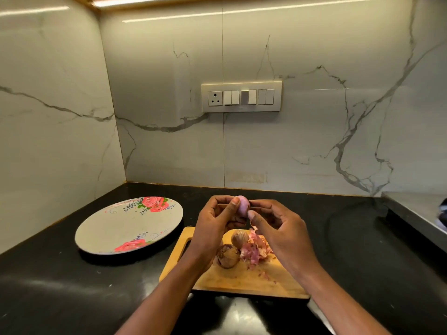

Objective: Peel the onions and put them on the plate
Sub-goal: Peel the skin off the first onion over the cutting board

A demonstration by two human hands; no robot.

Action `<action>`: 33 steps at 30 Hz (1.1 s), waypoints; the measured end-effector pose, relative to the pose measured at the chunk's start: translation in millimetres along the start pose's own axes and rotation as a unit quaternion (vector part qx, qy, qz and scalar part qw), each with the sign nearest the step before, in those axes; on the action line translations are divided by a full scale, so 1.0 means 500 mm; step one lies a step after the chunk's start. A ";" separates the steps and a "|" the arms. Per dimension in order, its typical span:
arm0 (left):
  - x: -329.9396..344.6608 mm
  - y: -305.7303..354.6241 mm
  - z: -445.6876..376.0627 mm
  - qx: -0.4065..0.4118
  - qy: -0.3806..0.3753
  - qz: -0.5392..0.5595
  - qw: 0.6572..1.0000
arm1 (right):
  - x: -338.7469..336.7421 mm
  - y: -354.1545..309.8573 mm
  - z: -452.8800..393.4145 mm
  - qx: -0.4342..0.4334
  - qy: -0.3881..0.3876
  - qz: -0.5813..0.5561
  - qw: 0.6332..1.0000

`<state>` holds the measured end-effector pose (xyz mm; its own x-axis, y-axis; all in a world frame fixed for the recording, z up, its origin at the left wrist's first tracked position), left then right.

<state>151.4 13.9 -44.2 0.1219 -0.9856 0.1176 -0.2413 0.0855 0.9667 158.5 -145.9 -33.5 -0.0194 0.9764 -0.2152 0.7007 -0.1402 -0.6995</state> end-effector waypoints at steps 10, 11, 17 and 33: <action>0.004 -0.004 -0.006 0.019 -0.010 -0.056 0.998 | -0.009 0.000 0.002 -0.016 0.032 0.054 0.998; 0.003 -0.004 -0.006 0.019 -0.009 -0.057 0.998 | -0.009 -0.001 0.003 -0.018 0.031 0.057 0.998; 0.002 -0.005 -0.003 0.012 -0.008 -0.068 0.998 | -0.014 0.006 0.005 -0.009 0.037 0.060 0.997; 0.010 0.008 0.002 0.009 -0.027 -0.048 0.998 | -0.007 -0.002 0.002 0.021 0.024 -0.029 0.999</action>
<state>150.0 9.3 -40.2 0.0941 -0.9955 0.0121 -0.2491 -0.0118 0.9684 157.1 -149.2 -32.9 -0.0242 0.9897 -0.1413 0.6685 -0.0891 -0.7384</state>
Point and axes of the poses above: each hand's wrist, its own z-axis away from the middle knuckle, its own x-axis out of the palm, y = z × x, the point moved 6 cm from there along -z, towards the middle knuckle, and after that the axes turned 7 degrees about -x, right-handed, at the moved point
